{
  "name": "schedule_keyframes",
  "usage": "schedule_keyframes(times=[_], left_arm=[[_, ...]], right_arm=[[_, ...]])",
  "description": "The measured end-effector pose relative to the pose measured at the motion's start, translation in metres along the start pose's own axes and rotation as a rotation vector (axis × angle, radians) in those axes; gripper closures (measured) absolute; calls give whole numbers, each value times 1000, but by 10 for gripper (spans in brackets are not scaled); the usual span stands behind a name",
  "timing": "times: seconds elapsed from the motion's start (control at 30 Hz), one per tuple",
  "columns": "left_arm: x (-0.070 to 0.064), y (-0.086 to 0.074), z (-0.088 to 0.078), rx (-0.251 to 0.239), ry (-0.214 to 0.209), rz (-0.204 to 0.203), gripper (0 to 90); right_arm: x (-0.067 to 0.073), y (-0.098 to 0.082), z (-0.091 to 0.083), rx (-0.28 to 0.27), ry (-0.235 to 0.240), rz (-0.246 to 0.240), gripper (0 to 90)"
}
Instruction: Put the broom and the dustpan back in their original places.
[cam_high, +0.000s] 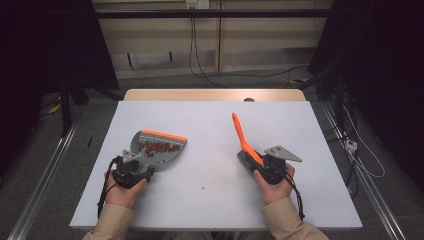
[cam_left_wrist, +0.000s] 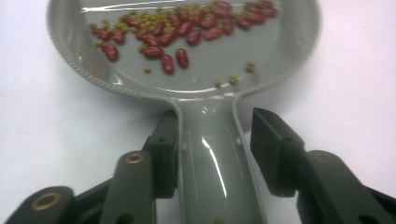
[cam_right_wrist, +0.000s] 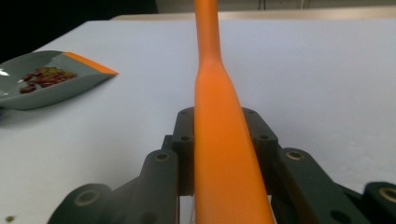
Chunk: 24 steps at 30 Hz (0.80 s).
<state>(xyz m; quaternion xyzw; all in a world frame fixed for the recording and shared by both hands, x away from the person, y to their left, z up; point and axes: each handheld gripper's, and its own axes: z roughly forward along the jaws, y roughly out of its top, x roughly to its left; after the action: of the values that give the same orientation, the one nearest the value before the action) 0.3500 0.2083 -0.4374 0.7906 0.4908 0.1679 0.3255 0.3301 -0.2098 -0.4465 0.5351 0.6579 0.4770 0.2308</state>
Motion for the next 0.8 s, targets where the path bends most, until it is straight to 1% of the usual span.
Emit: schedule_keyframes(times=[0.03,0.1,0.13,0.17,0.2,0.23,0.27,0.3,0.33,0.37,0.4,0.43,0.47,0.5,0.53,0.57,0.6,0.63,0.7,0.77,0.8], left_arm=[[-2,-1,-1,-6,-12,-9,520],[-6,-3,-3,-5,-49,-5,499],[-9,-4,-5,-12,-53,7,497],[-11,-5,-7,-13,-64,7,472],[-12,-5,-8,-18,-71,7,440],[-13,-6,-10,-27,-78,13,409],[-14,-7,-12,-51,-90,4,368],[-13,-8,-15,-63,-84,12,310],[-12,-8,-18,-88,-78,30,257],[-12,-8,-19,-123,-84,46,196],[-11,-8,-21,-151,-91,68,167],[-10,-8,-23,-165,-97,74,166],[-9,-8,-24,-198,-111,74,153],[-7,-9,-25,-226,-137,72,147],[-6,-9,-26,-240,-148,73,145],[-4,-8,-26,-258,-162,76,135],[-2,-8,-25,-276,-175,66,131],[0,-7,-26,-285,-181,67,129],[2,-6,-26,-318,-206,62,122],[3,-5,-26,-346,-212,82,117],[4,-4,-26,-352,-221,87,117]], right_arm=[[-4,-1,-1,-1,-2,14,709],[-10,-1,-3,4,-11,30,708],[-12,0,-3,5,-8,28,699],[-14,0,-4,8,-22,-5,657],[-16,1,-6,9,-32,-49,588],[-17,2,-7,15,-33,-71,510],[-19,3,-9,25,-24,-92,434],[-21,4,-11,37,-25,-113,375],[-25,3,-15,48,-33,-145,326],[-28,3,-18,64,-25,-150,274],[-31,2,-20,67,-26,-162,234],[-36,0,-25,63,-36,-195,232],[-38,0,-29,52,-32,-212,223],[-41,-1,-34,32,-25,-223,206],[-44,-1,-40,9,-11,-234,197],[-45,-2,-44,-3,0,-245,189],[-46,-3,-48,-17,6,-258,182],[-48,-5,-53,-29,19,-263,181],[-51,-8,-59,-34,22,-250,179],[-55,-11,-64,-28,40,-227,173],[-56,-12,-65,-20,39,-225,173]])
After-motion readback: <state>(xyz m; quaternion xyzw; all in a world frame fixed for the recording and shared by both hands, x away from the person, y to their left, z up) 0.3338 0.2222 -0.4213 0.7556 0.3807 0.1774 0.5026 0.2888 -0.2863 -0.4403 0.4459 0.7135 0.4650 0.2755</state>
